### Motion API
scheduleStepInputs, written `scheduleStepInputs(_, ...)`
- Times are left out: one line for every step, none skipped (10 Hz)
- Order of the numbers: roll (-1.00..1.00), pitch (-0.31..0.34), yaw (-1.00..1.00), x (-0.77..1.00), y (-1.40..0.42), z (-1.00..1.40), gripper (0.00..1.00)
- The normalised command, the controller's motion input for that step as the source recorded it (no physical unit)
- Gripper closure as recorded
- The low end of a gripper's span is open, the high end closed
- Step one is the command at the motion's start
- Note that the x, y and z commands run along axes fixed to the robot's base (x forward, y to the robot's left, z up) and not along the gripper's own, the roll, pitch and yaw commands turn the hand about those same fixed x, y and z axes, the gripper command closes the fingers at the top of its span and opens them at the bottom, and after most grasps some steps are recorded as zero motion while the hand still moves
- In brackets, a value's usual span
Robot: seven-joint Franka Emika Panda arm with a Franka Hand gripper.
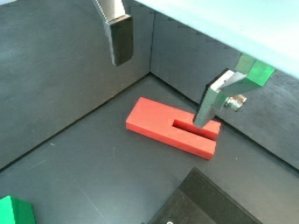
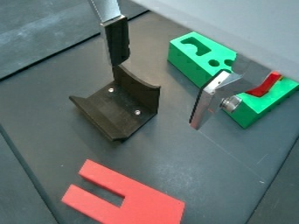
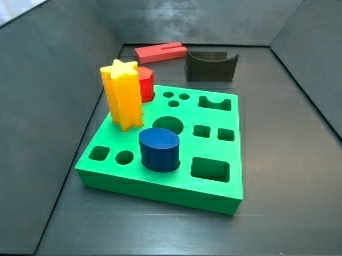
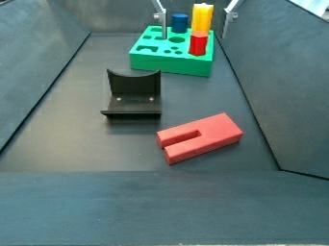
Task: Pick up the double-square object. Move up. Place the double-square object on the fixture. Regrasp the double-square object. Move to above the board. Insert the double-square object.
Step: Pick up the double-square object.
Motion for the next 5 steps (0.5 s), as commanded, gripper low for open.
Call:
scheduleStepInputs(0.02, 0.000, -0.04, -0.02, 0.00, 0.00, 0.00)
scheduleStepInputs(0.00, 0.107, -0.77, 0.15, 0.21, -0.03, 0.00)
scheduleStepInputs(0.00, 0.089, -0.96, 0.00, 0.01, -0.07, 0.00)
scheduleStepInputs(0.00, 0.109, -0.97, 0.00, 0.01, -0.11, 0.00)
scheduleStepInputs(0.00, 0.129, -0.97, 0.00, 0.00, -0.18, 0.00)
